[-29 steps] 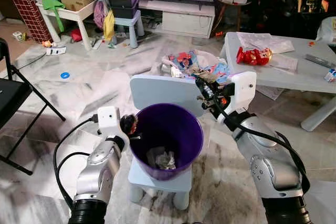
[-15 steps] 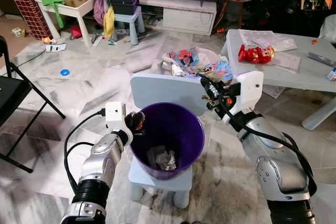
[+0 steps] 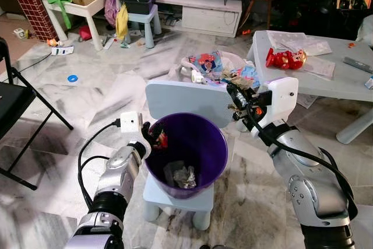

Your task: Picking trash to rubbish bin

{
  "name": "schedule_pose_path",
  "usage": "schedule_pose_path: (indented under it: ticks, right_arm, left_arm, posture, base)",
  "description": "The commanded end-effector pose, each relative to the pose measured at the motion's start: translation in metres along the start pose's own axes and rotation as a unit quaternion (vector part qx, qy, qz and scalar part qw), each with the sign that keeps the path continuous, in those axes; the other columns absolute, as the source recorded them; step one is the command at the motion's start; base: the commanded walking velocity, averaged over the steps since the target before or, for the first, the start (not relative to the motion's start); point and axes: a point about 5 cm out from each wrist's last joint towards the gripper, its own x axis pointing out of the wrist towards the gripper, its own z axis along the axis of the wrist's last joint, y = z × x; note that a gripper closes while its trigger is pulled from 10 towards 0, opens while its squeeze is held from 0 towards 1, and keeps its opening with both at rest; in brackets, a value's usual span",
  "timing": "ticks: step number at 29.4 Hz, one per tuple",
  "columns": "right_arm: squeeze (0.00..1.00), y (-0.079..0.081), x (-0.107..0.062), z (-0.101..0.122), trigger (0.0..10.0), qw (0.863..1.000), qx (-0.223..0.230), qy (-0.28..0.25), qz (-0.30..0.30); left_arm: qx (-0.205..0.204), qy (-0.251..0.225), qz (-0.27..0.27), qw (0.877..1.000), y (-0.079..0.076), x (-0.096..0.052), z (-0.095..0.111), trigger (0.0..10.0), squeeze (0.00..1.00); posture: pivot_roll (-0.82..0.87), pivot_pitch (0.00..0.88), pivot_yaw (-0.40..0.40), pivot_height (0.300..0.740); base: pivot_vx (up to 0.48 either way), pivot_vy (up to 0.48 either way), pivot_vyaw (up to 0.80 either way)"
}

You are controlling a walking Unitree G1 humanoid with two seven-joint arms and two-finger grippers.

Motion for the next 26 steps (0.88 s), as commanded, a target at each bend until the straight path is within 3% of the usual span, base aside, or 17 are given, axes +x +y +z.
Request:
schedule_pose_path:
  ticks: [1, 10, 14, 15, 19, 20, 21, 26]
  right_arm:
    - [0.00, -0.003, -0.003, 0.007, 10.0, 1.000, -0.008, -0.010, -0.007]
    - [0.00, -0.002, -0.003, 0.005, 10.0, 1.000, -0.001, -0.008, -0.010]
    - [0.00, 0.005, 0.006, -0.005, 10.0, 1.000, 0.023, -0.003, -0.004]
    - [0.00, 0.008, 0.010, -0.010, 10.0, 0.999, 0.035, 0.000, -0.003]
    - [0.00, 0.013, 0.023, -0.026, 10.0, 0.998, 0.068, 0.011, -0.012]
    - [0.00, 0.013, 0.023, -0.026, 10.0, 0.998, 0.068, 0.011, -0.012]
    - [0.00, 0.015, 0.030, -0.036, 10.0, 0.996, 0.082, 0.020, -0.013]
    - [0.00, 0.023, 0.050, -0.059, 10.0, 0.992, 0.118, 0.049, -0.011]
  left_arm:
    - [0.001, -0.014, 0.007, 1.000, 0.001, 0.002, 0.004, 10.0, 1.00]
    - [0.036, -0.059, 0.016, 0.997, -0.004, 0.005, 0.019, 10.0, 1.00]
    - [0.061, -0.096, 0.048, 0.992, 0.002, -0.011, 0.026, 10.0, 1.00]
    - [0.073, -0.106, 0.056, 0.990, 0.003, -0.021, 0.027, 10.0, 0.00]
    - [0.089, -0.112, 0.080, 0.987, 0.005, -0.054, 0.026, 10.0, 0.00]
    - [0.089, -0.112, 0.080, 0.987, 0.005, -0.054, 0.026, 10.0, 0.00]
    - [0.091, -0.107, 0.096, 0.985, 0.005, -0.072, 0.025, 10.0, 0.00]
    - [0.099, -0.083, 0.121, 0.984, 0.006, -0.109, 0.020, 10.0, 0.00]
  posture:
    - [-0.10, 0.140, -0.077, 0.740]
    - [-0.08, 0.133, -0.062, 0.740]
    - [-0.01, 0.129, -0.044, 0.740]
    - [0.00, 0.128, -0.041, 0.740]
    - [0.11, 0.126, -0.025, 0.740]
    - [0.11, 0.126, -0.025, 0.740]
    - [0.14, 0.126, -0.021, 0.740]
    - [0.22, 0.122, -0.016, 0.740]
  base:
    - [0.000, 0.000, 0.00]
    - [0.000, 0.000, 0.00]
    - [0.000, 0.000, 0.00]
    - [0.000, 0.000, 0.00]
    - [0.000, 0.000, 0.00]
    - [0.000, 0.000, 0.00]
    - [0.000, 0.000, 0.00]
    - [0.000, 0.000, 0.00]
